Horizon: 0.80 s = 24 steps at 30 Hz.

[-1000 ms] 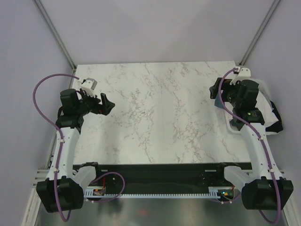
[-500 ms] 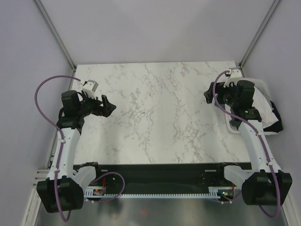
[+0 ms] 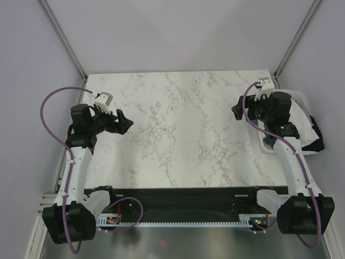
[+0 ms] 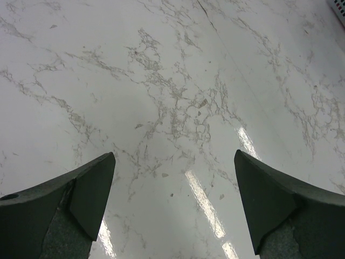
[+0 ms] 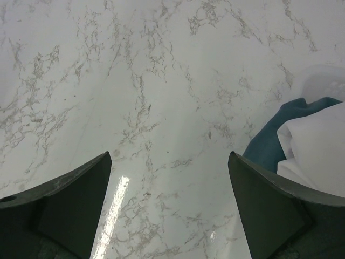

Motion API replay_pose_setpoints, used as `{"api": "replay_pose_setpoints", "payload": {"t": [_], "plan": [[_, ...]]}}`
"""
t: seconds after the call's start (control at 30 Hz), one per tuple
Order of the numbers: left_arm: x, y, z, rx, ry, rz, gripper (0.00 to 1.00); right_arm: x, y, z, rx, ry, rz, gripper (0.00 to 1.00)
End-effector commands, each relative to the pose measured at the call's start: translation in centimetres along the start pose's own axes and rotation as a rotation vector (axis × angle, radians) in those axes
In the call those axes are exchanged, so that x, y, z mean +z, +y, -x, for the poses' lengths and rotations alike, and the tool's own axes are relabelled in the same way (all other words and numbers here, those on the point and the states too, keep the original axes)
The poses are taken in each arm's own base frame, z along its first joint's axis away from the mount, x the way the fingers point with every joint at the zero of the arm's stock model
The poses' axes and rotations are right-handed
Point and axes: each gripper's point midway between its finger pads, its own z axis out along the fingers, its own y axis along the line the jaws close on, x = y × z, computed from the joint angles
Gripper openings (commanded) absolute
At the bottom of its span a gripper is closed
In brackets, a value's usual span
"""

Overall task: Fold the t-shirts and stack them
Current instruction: Grab the tshirt from the pile

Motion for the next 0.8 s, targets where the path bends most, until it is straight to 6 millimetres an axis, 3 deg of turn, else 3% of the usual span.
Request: {"api": "replay_pose_setpoints", "payload": {"t": [0.0, 0.33, 0.57, 0.77], "plan": [[-0.1, -0.4, 1.0, 0.034, -0.036, -0.026, 1.00, 0.1, 0.6, 0.2, -0.028, -0.012, 0.043, 0.98], [-0.2, -0.5, 1.0, 0.042, -0.040, -0.025, 1.00, -0.1, 0.8, 0.0, -0.049, -0.013, 0.058, 0.98], [-0.4, -0.5, 1.2, 0.046, -0.049, -0.020, 0.99, -1.7, -3.8, 3.4, -0.136, -0.050, -0.215, 0.98], [-0.4, -0.6, 1.3, 0.048, -0.054, -0.022, 0.99, -1.2, -8.0, 1.3, -0.183, 0.081, -0.400, 0.93]]}}
